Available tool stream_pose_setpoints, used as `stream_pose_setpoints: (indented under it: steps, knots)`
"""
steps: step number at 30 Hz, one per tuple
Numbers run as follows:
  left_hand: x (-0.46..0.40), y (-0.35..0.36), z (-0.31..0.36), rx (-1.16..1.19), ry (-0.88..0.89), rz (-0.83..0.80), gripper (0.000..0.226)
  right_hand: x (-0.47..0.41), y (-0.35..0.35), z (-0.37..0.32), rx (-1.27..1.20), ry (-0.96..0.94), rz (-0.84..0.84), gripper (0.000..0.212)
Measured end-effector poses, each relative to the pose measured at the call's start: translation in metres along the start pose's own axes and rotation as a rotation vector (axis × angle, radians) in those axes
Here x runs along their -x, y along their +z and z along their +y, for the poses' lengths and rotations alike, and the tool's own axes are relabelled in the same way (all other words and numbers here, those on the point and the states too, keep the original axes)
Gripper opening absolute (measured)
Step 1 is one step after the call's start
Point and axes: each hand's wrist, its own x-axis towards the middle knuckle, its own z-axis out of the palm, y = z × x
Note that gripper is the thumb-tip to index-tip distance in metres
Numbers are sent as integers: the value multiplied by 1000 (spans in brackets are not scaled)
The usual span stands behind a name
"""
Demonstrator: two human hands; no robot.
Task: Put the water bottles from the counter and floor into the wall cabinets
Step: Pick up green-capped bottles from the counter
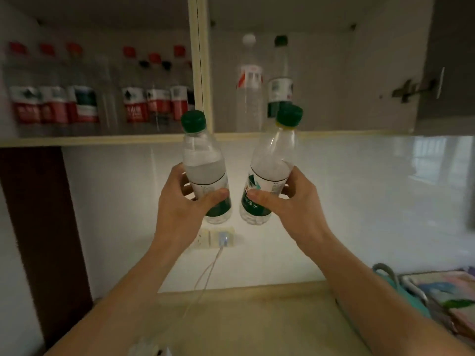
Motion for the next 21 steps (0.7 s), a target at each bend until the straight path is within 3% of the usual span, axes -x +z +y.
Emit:
stream_pose_setpoints:
  steps: [6,9,11,14,21]
  knots:
    - [-52,17,99,62,170,12,65,-54,-47,-91,-93,-159,48,54]
    - [-78,35,137,36,229,-13,68,-82,-66,-119,-101,-208,72,46]
    - [-96,48,153,-2,232,-29,58,-101,-76,-128,-93,-223,83,40]
    - [-121,69,159,-39,198,-28,49,-128,-91,-127,-57,-202,85,38]
    - [-162,119,141,-113,-33,-92,55,-175,-124,-96,-19,-55,70,30]
